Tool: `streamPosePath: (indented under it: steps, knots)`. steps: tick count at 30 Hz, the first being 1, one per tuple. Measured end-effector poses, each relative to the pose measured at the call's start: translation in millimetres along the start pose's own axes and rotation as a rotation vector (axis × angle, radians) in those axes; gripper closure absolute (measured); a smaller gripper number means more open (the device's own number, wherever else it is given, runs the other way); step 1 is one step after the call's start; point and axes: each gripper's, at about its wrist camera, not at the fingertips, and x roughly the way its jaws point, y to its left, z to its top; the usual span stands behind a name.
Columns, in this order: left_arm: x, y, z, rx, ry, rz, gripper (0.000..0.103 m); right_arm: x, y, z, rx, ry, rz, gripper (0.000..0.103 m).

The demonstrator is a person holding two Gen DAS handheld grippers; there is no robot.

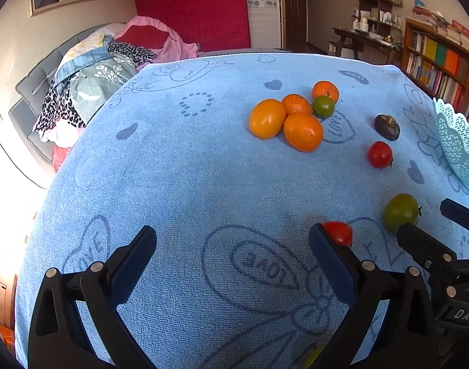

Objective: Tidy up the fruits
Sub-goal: 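Grasp the large green tomato with the right tool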

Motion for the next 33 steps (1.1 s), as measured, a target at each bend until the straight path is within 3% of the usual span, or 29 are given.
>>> streamPosePath:
  steps: [4, 11, 22, 33]
  knots:
    - [0.7, -0.3, 5.3, 0.008, -0.008, 0.010, 0.005, 0.5, 3.8, 1.1, -0.020, -0.008, -0.014, 0.004]
    - [8.8, 5.3, 12.4, 0.000, 0.001, 0.019, 0.005, 13.7, 9.4, 5.9, -0.030, 0.030, 0.029, 0.031]
    - [12.7, 16.5, 13.5, -0.040, 0.048, -0.052, 0.005, 19.3, 14.8, 7.2, -0.051, 0.027, 0.043, 0.065]
    - [-11.6, -2.4, 11.2, -0.005, 0.030, -0.116, 0.005, 1.7, -2.7, 4.3, 0.004, -0.002, 0.039, 0.067]
